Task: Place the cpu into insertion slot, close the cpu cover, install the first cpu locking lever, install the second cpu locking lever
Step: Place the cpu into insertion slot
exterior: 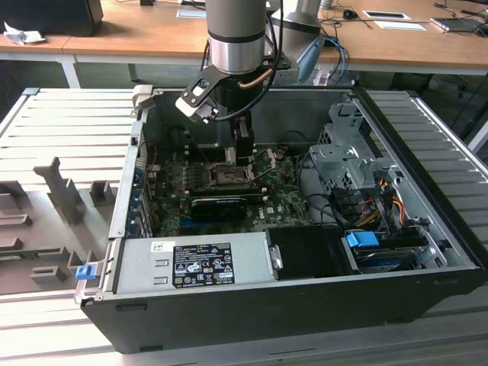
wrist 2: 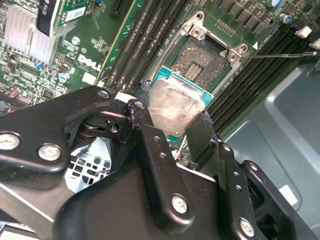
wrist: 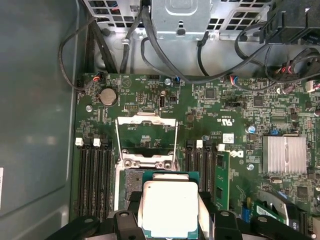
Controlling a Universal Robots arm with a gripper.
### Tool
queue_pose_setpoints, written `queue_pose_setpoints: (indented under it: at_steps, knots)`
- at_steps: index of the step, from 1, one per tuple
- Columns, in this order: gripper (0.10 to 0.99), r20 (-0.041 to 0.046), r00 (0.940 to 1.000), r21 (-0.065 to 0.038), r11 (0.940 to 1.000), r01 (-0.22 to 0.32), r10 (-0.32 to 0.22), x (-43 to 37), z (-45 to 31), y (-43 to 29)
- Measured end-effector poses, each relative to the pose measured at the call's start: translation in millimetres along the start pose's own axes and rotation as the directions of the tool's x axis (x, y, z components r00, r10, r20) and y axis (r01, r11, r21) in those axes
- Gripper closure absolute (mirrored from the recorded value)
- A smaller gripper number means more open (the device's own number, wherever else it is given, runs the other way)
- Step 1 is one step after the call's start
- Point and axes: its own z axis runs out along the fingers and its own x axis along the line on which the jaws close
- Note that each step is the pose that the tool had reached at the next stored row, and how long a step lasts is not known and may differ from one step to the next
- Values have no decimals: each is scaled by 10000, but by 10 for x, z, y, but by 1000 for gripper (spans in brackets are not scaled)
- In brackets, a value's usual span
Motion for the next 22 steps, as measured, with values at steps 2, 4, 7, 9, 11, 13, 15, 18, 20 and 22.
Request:
queue_pose_setpoints:
  at_steps: [2, 4, 7, 9, 11, 13, 15, 18, 20, 22]
  knots:
    - [557, 3, 10000, 2, 10000, 0, 0, 1, 12, -9]
    - [557, 4, 10000, 2, 10000, 2, -2, 0, 26, -18]
    - [557, 3, 10000, 2, 10000, 0, 0, 0, 36, -22]
    - [557, -3, 10000, 2, 10000, 1, -1, 0, 40, -23]
    - [557, -18, 10000, 0, 10000, -2, 2, 0, 45, -23]
    - [557, -29, 10000, 0, 10000, -2, 2, 0, 54, -24]
    - [557, -33, 10000, 1, 10000, -3, 3, 0, 60, -25]
    - [557, -40, 10000, 1, 10000, -4, 4, 0, 67, -25]
    - [557, -44, 10000, 0, 10000, -4, 4, 0, 71, -26]
    - [557, -50, 10000, 0, 10000, -5, 5, 0, 77, -26]
